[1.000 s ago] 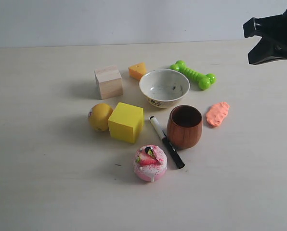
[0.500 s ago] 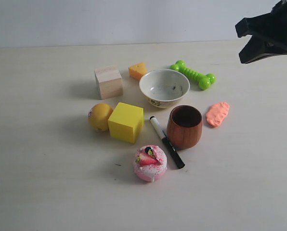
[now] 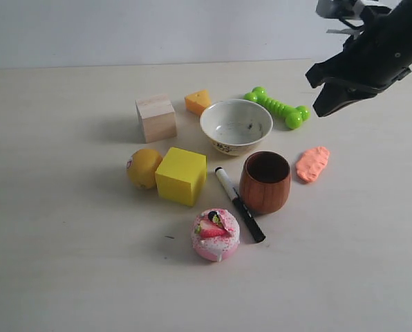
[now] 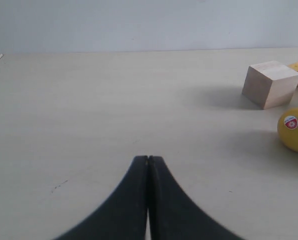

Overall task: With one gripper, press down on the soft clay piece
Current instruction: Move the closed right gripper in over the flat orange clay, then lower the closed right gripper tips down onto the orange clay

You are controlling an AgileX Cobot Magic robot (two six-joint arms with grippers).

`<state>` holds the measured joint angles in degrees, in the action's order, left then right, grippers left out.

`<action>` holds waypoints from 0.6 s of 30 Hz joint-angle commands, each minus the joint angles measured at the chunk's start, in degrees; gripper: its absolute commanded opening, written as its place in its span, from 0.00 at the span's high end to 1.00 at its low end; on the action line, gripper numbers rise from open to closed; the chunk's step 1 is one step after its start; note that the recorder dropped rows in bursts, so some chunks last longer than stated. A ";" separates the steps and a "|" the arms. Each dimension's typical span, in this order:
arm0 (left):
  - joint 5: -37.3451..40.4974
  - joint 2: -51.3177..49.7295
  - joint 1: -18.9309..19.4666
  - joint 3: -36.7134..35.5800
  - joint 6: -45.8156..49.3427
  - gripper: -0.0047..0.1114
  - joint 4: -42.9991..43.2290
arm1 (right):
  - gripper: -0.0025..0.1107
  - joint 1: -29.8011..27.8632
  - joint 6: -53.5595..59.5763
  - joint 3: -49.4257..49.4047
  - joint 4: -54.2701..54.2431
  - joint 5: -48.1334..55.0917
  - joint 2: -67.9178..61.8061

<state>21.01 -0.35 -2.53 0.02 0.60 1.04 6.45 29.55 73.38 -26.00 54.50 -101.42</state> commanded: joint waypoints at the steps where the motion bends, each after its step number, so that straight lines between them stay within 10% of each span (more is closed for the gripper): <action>1: -0.39 0.35 -0.25 -0.02 -0.16 0.96 -0.14 | 0.98 0.17 -2.73 3.70 3.48 2.80 -3.64; 18: -0.39 0.35 -0.25 -0.02 -0.16 0.96 -0.14 | 0.98 3.70 -20.37 13.95 17.27 6.34 -13.86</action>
<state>21.01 -0.35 -2.53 0.02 0.60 1.04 8.13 11.00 86.24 -12.04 60.64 -114.16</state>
